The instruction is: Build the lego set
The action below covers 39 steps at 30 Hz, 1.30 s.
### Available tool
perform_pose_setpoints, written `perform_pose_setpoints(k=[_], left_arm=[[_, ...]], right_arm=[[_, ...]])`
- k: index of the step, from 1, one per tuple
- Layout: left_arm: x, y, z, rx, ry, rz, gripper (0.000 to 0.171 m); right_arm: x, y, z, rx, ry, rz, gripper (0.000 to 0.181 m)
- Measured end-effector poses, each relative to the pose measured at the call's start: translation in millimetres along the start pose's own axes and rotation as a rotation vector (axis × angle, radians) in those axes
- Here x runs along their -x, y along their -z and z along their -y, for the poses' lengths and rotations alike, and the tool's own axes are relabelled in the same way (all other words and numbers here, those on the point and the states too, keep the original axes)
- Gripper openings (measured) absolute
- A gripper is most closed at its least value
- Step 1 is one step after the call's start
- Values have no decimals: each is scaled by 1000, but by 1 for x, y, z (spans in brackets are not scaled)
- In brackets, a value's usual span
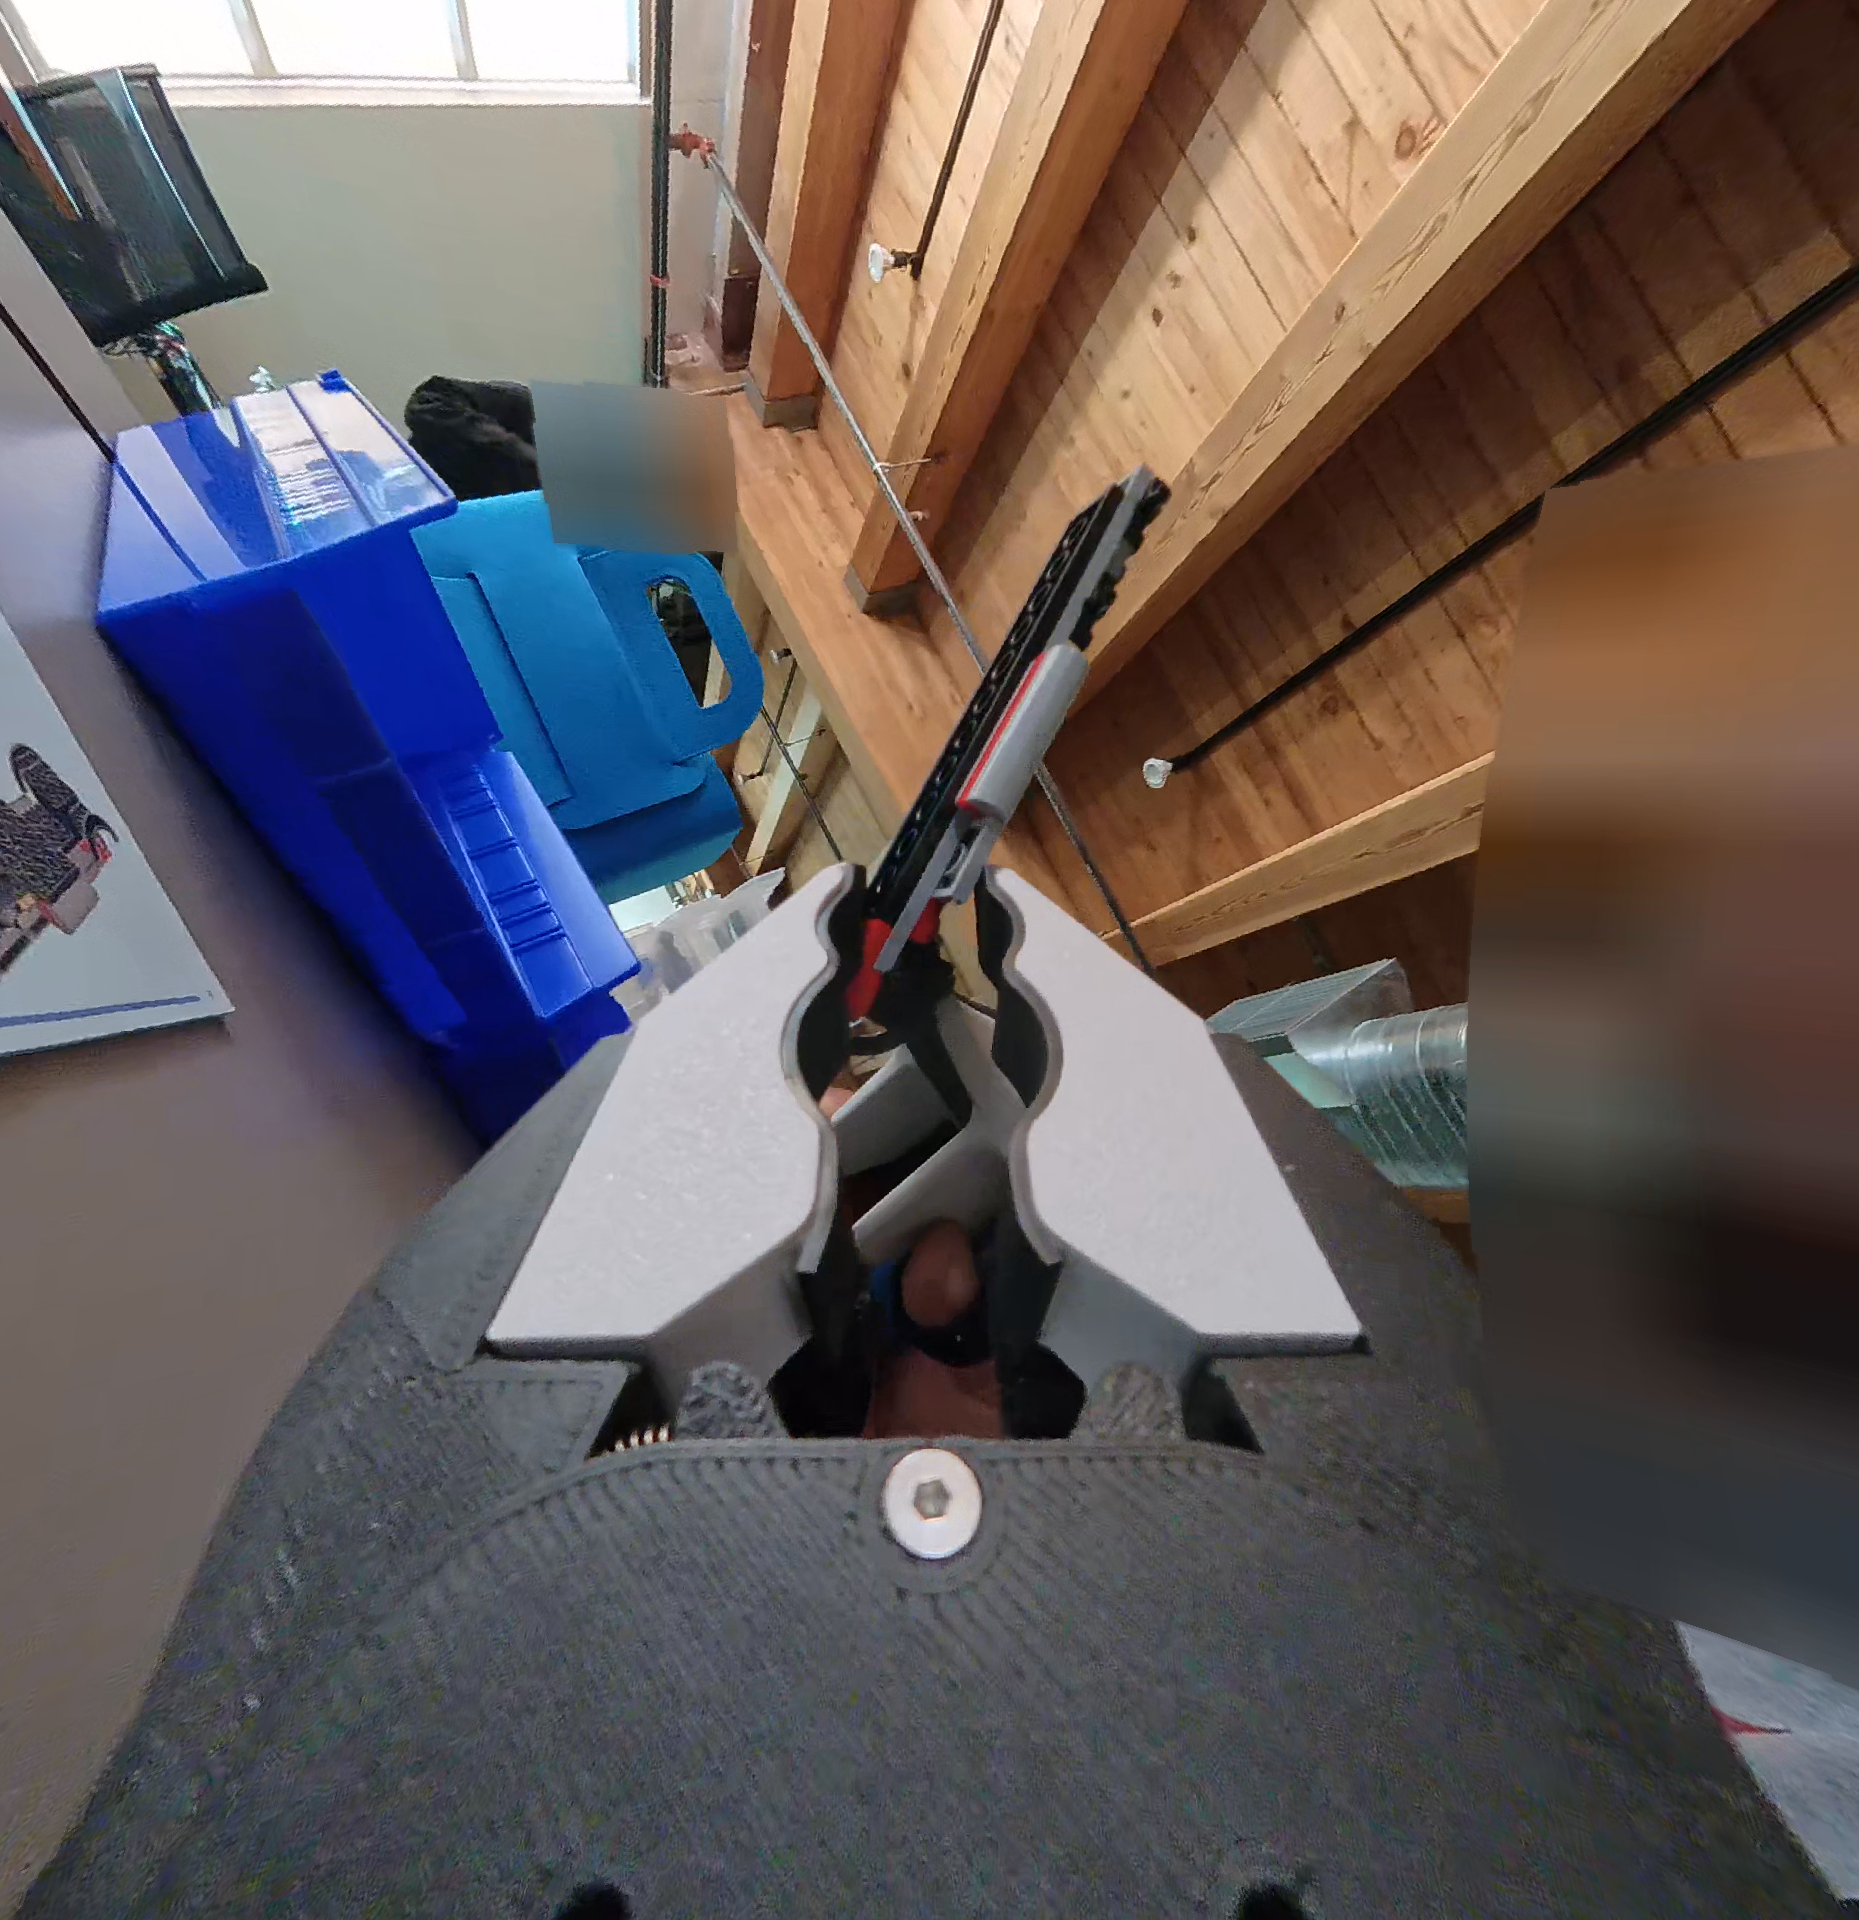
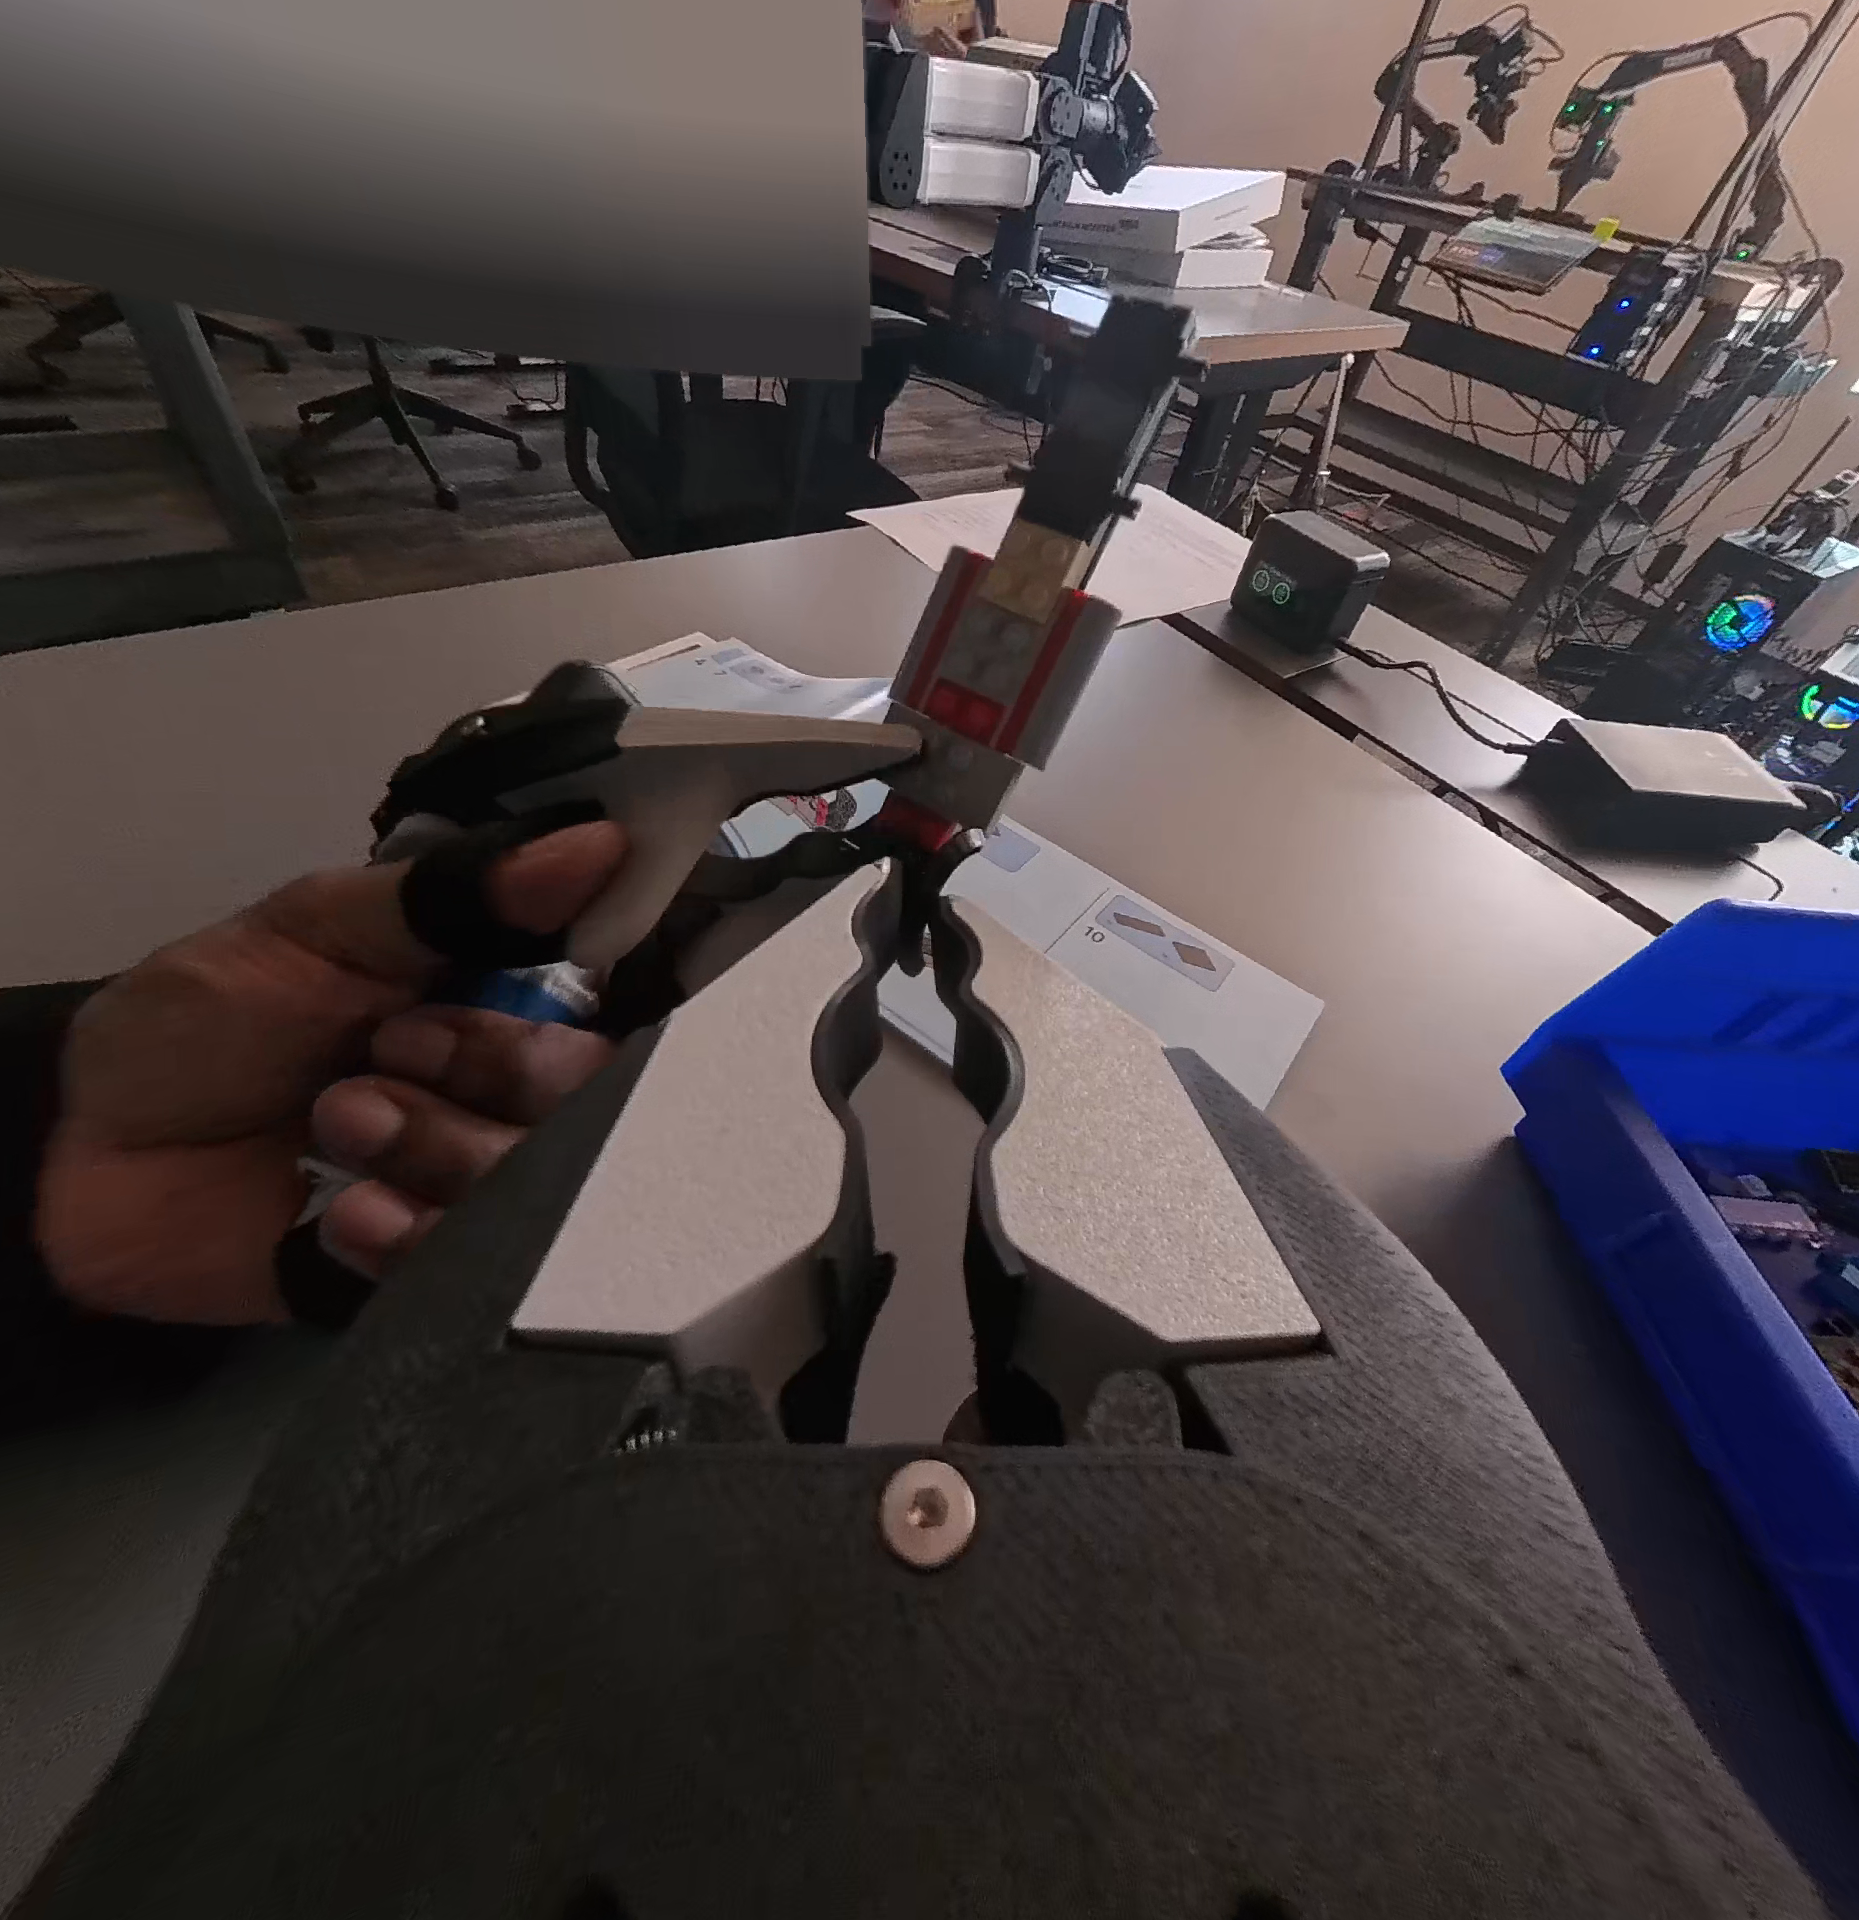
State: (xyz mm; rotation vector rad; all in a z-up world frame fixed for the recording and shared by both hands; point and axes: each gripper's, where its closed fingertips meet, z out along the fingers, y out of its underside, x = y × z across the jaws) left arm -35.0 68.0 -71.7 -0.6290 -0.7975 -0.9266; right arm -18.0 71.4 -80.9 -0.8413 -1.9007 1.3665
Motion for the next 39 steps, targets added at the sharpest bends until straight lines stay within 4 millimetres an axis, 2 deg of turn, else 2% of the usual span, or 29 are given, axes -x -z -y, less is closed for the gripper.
perform_pose_setpoints(k=[14, 30, 39], left_arm=[[-1, 0, 1, -22, 119, -46, 18], [-6, 0, -2, -31, -106, 55, 15], [-9, 0, -3, -35, -125, 55, 16]], right_arm=[[0, 0, 0, -10, -43, 48, 8], [4, 2, 6, -10, 40, -5, 8], [5, 2, 6, -14, 61, -20, 8]])
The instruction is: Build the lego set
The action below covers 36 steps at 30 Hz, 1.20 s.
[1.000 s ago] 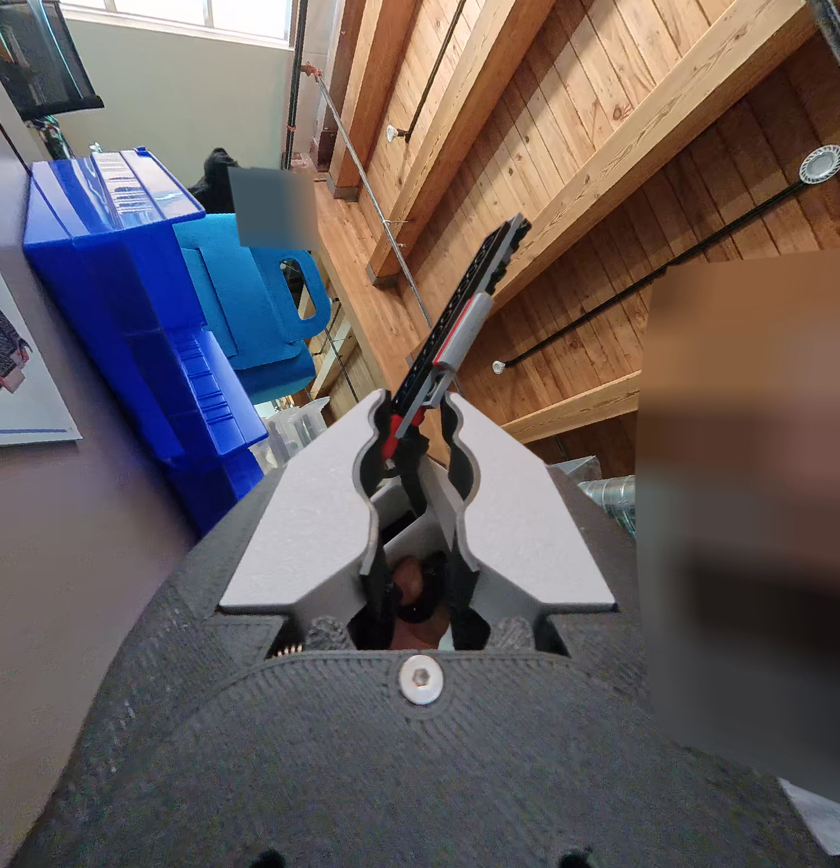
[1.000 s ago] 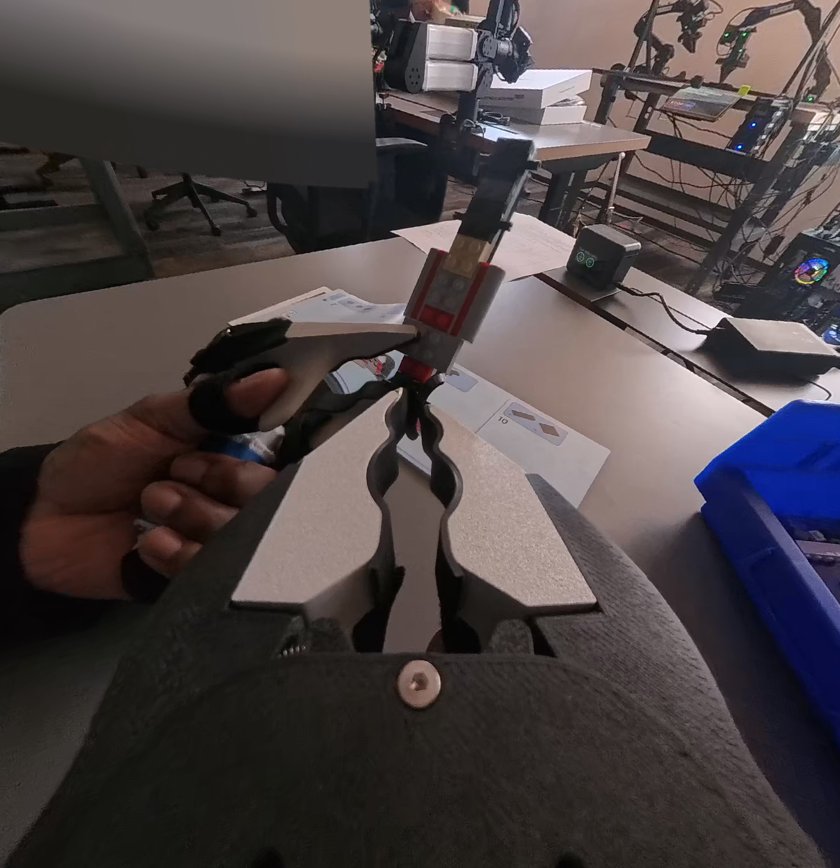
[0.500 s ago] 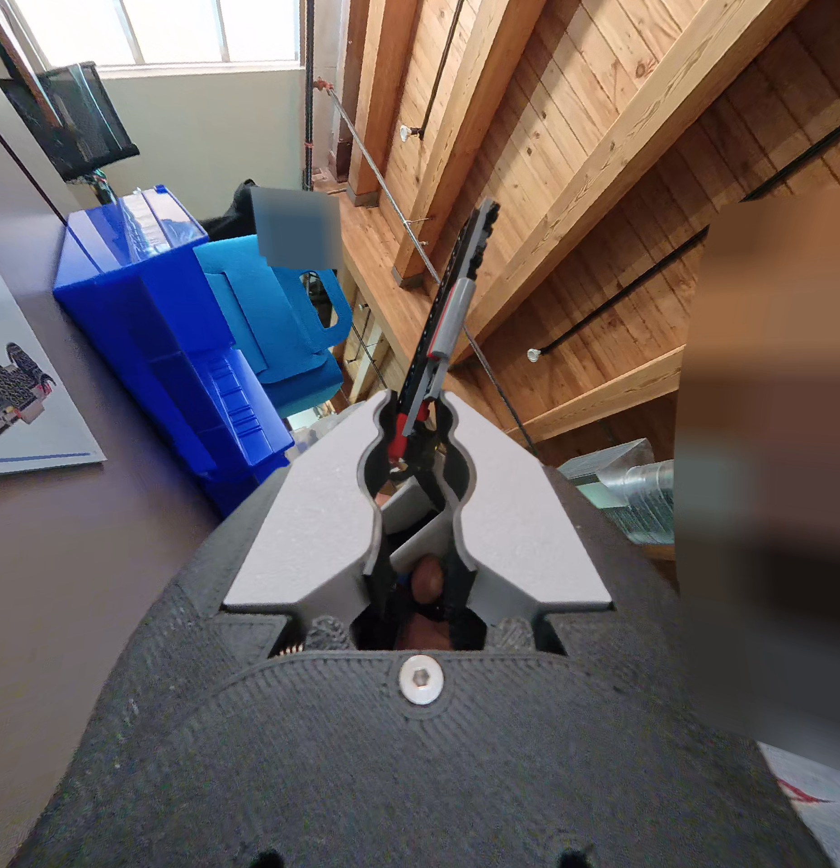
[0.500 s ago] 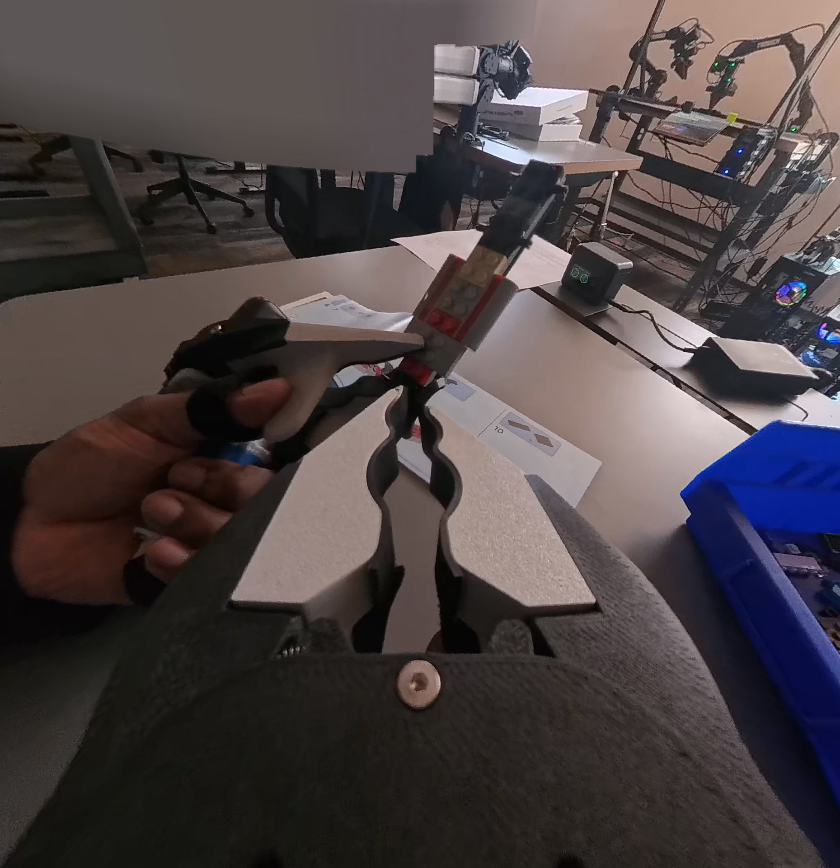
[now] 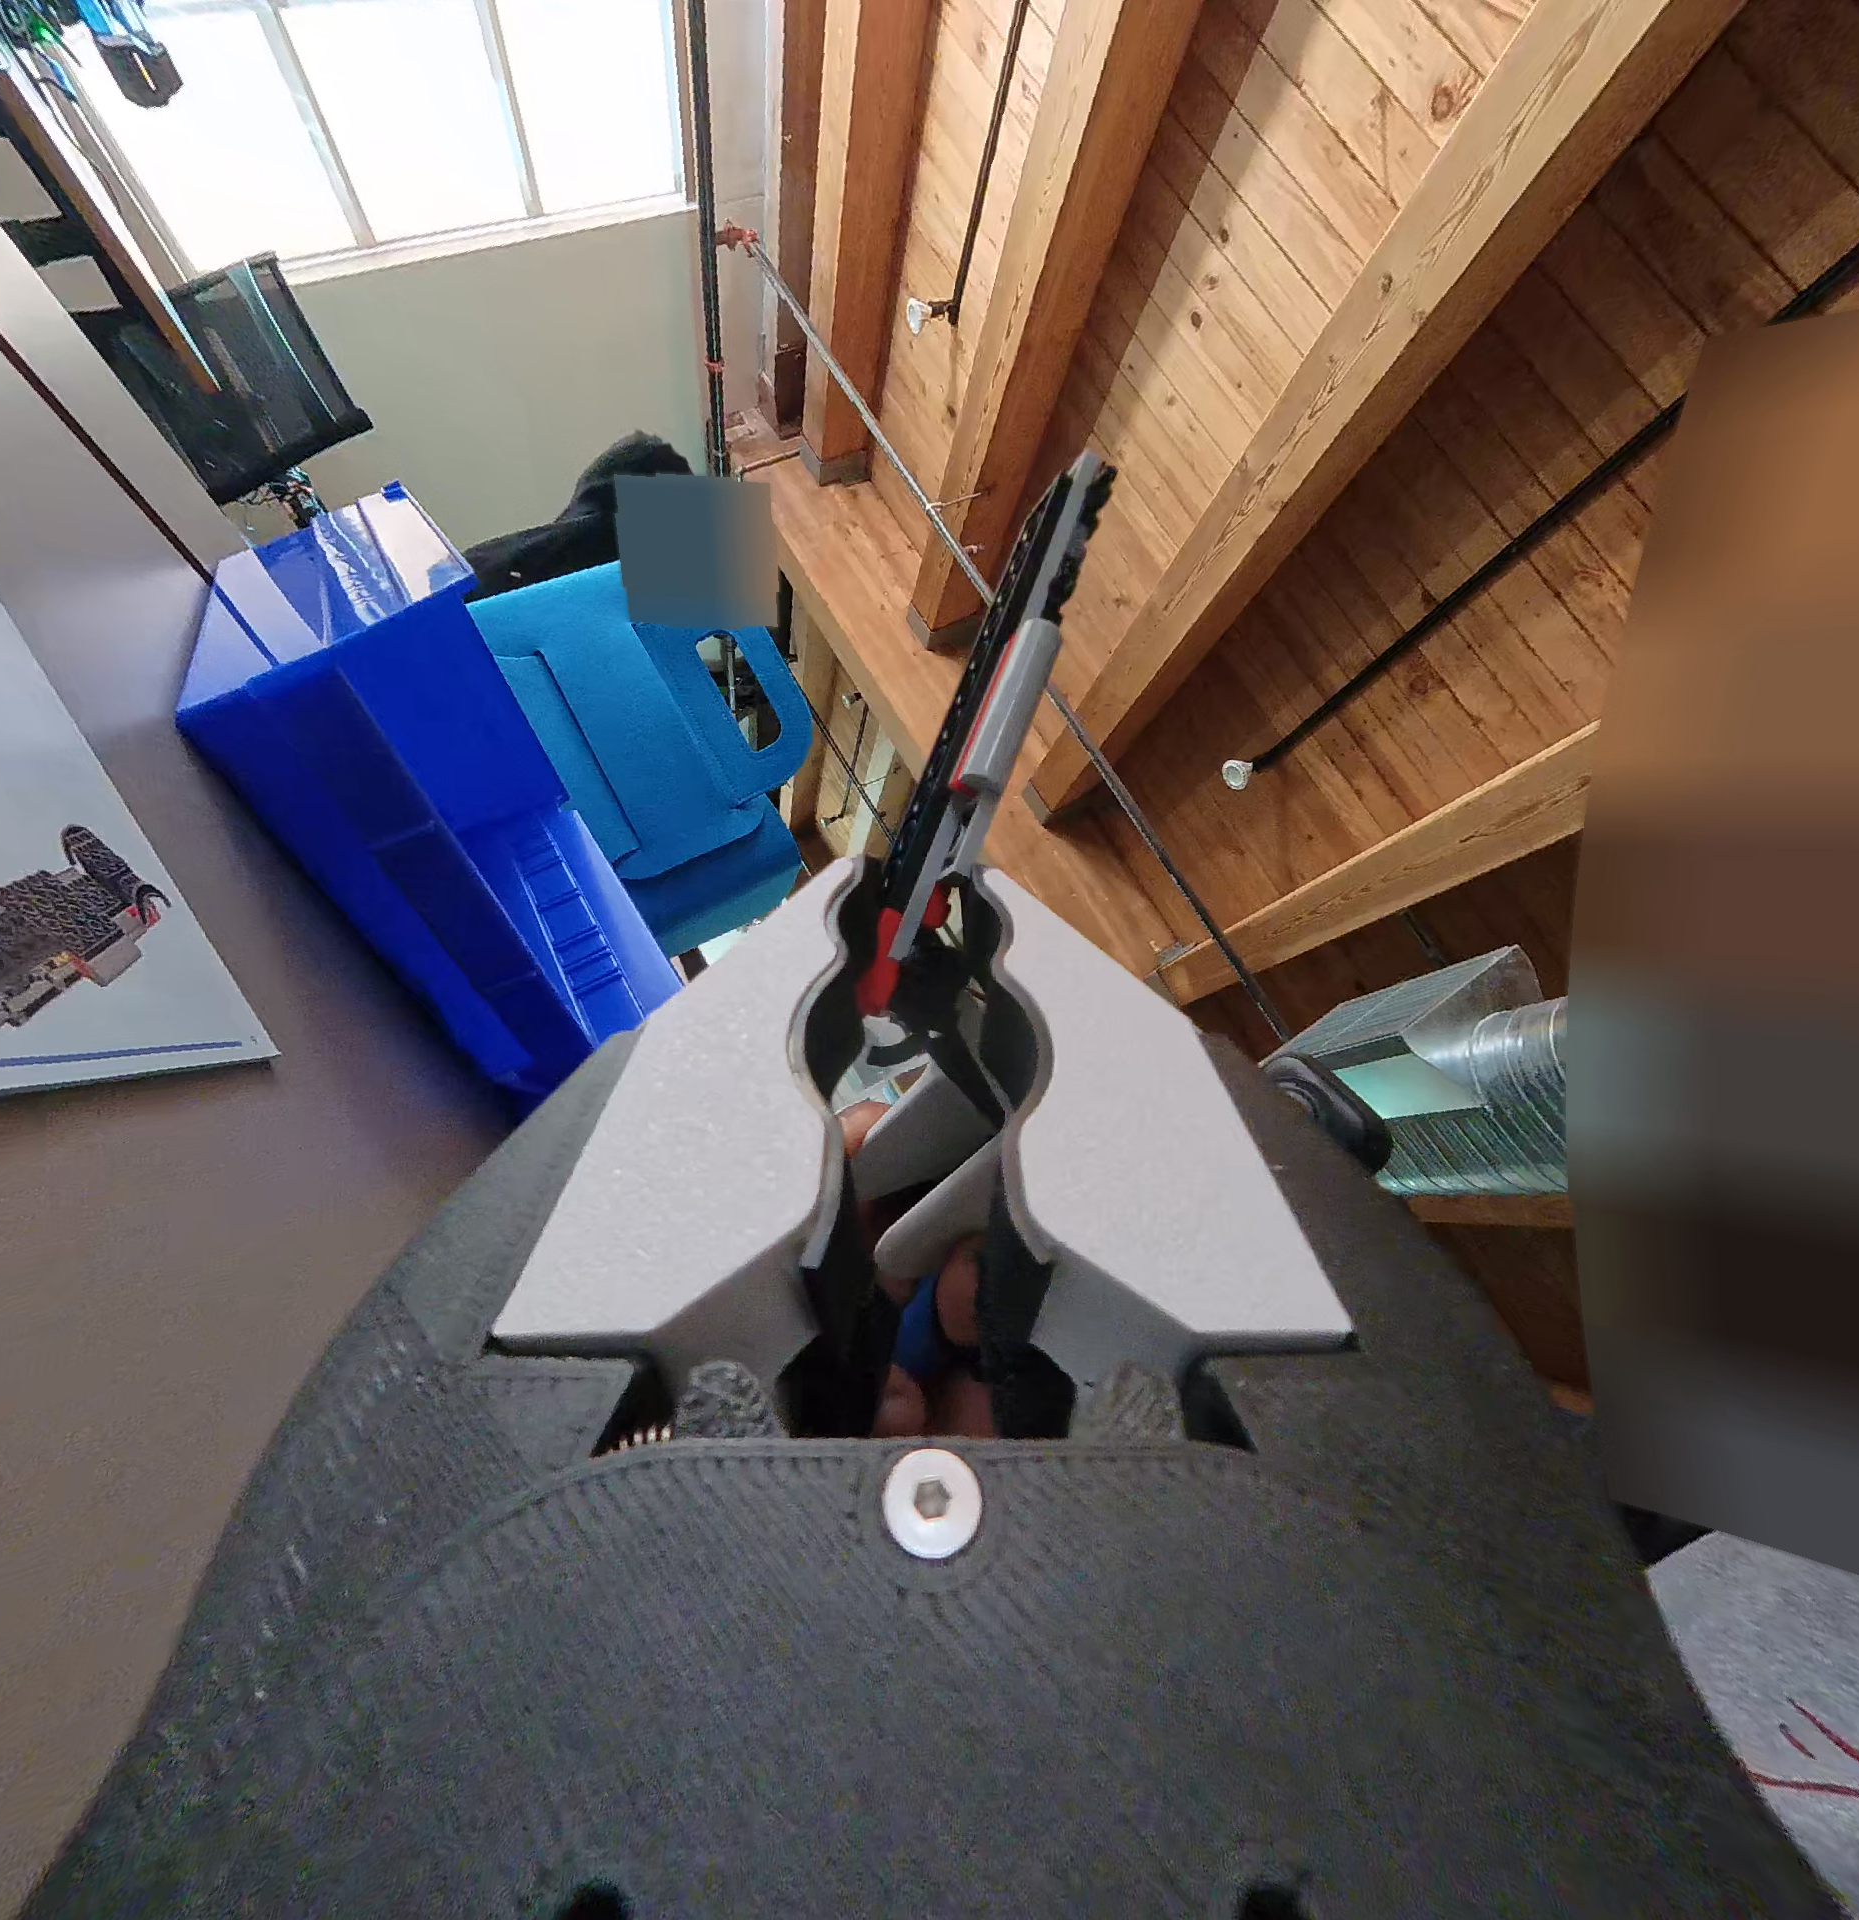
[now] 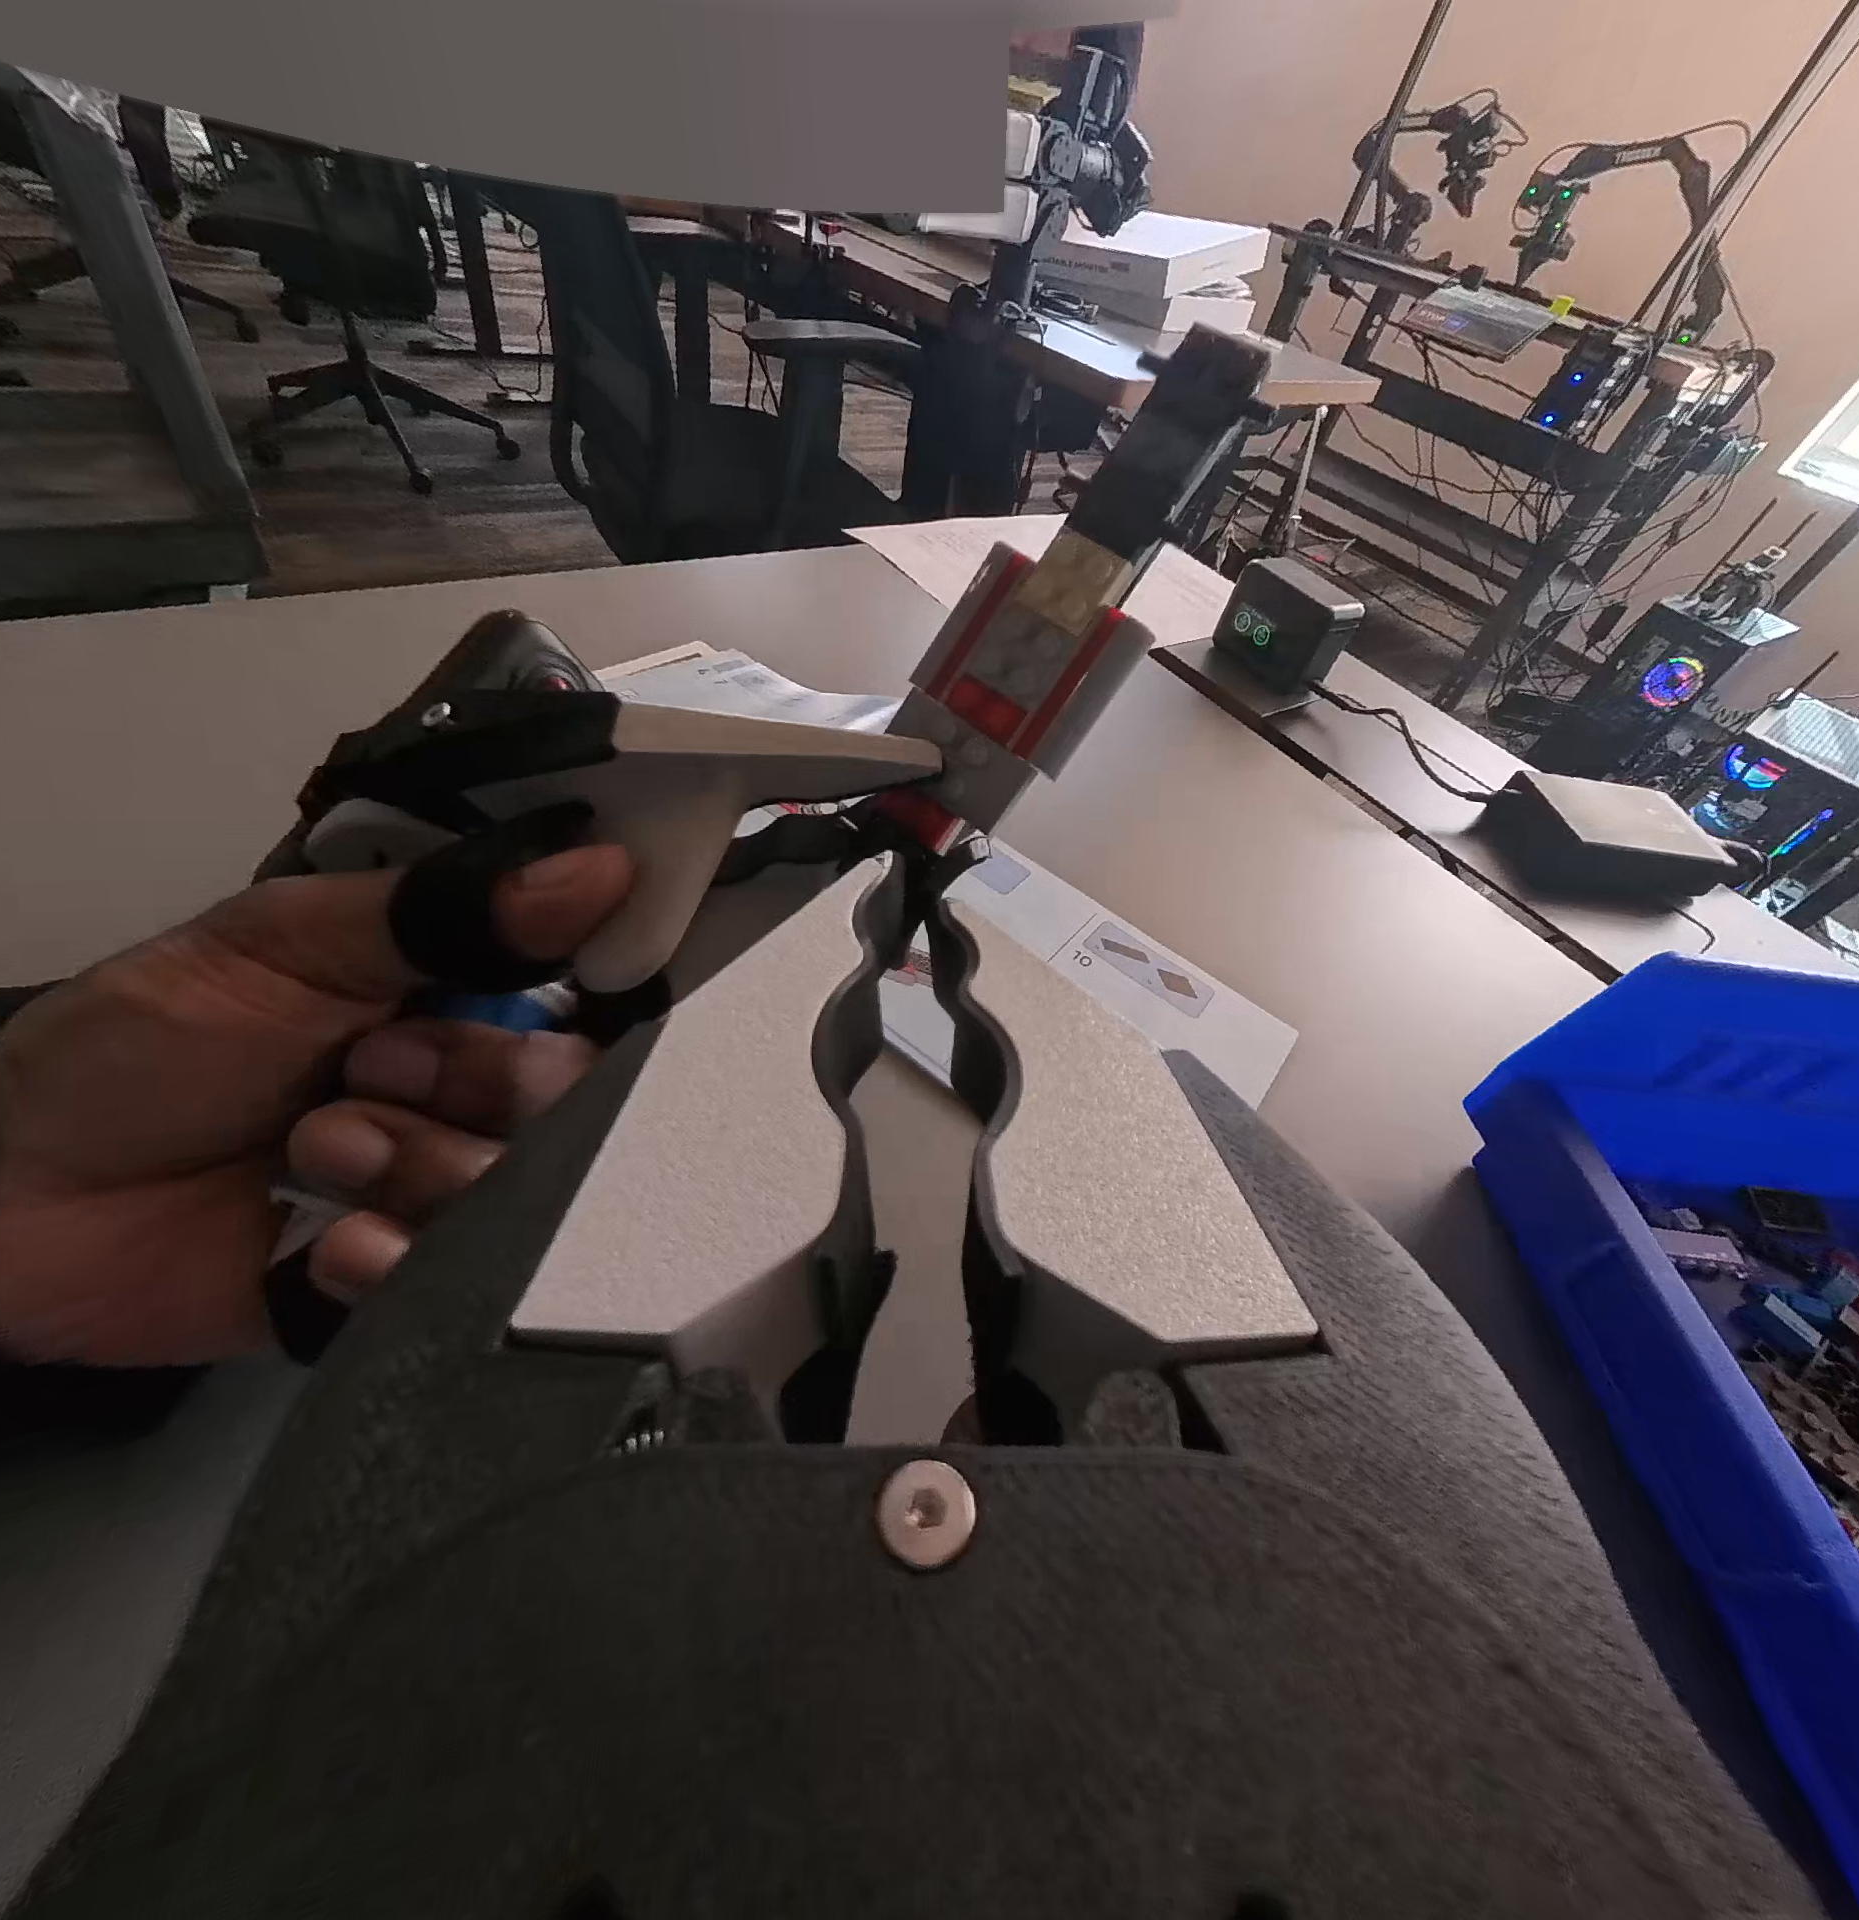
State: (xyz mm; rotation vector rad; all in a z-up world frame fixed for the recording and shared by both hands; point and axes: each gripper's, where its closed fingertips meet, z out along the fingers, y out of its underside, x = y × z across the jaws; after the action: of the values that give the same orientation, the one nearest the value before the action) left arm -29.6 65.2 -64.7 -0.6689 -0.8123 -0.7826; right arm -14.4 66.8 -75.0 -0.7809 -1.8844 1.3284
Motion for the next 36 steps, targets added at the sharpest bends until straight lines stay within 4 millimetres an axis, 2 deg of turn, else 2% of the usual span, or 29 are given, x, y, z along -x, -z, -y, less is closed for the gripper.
perform_pose_setpoints(k=[6, 10, 19, 23, 26, 29, 32, 36], left_arm=[[0, 0, 0, 0, 23, -16, 16], [-4, 0, 0, 4, -6, -49, 14], [-4, -1, -3, 6, -33, -54, 11], [2, -2, -3, 20, 9, 26, 12], [15, -1, -5, 44, 85, 146, 12], [18, -1, -11, 93, 189, 206, 11], [15, -2, -20, 144, 282, 209, 12], [16, -1, -32, 186, 355, 220, 12]], right_arm=[[0, 0, 0, -7, 2, -1, 8], [2, 3, 10, -58, -63, 28, 10], [1, 2, 10, -109, -207, 82, 30], [3, 4, 12, -137, -206, 100, 35], [7, 11, 15, -210, -88, 126, 40], [10, 19, 2, -245, 179, 148, 40], [-7, 18, -22, -188, 424, 112, 42], [-24, 24, -21, -200, 679, 64, 41]])
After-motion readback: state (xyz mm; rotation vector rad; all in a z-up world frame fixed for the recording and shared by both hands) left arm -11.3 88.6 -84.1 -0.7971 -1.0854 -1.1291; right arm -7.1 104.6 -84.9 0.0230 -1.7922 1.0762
